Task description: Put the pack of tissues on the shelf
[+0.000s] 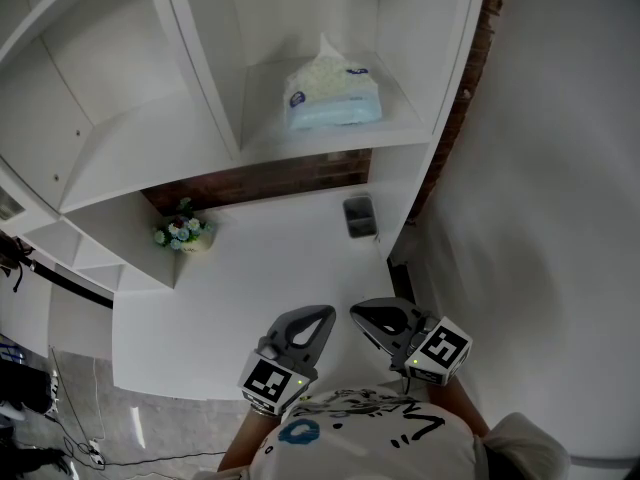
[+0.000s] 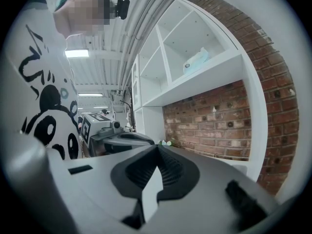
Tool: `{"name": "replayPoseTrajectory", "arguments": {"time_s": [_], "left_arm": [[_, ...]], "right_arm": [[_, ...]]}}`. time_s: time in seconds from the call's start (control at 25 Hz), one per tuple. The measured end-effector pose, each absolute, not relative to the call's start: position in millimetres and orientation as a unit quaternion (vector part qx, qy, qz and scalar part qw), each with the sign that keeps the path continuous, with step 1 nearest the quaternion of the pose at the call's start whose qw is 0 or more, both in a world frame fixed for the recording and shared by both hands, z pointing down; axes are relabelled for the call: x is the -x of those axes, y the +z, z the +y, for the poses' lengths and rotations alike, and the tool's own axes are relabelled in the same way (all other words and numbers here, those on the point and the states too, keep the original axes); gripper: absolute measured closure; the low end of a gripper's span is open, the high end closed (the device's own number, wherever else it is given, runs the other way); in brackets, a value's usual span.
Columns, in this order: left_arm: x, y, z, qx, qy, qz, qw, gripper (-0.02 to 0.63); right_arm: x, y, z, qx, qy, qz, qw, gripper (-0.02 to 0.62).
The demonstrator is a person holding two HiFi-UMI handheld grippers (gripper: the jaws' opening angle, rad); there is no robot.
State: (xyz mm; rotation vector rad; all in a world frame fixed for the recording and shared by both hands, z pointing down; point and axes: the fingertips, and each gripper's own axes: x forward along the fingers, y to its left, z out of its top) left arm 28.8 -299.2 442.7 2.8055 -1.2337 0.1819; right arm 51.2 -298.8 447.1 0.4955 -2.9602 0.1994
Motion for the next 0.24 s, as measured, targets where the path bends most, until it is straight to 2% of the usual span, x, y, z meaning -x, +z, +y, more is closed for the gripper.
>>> {"name": "replayPoseTrajectory", "arguments": {"time_s": [0.24], "left_arm": [[-28.9,443.2,-299.0,-0.913,0.060,-0.401,0.038,0.589]], "right_arm": [[-51.9,446.3,-299.7,-0.166,0.066,-0.982,0.066,0.571]]}}
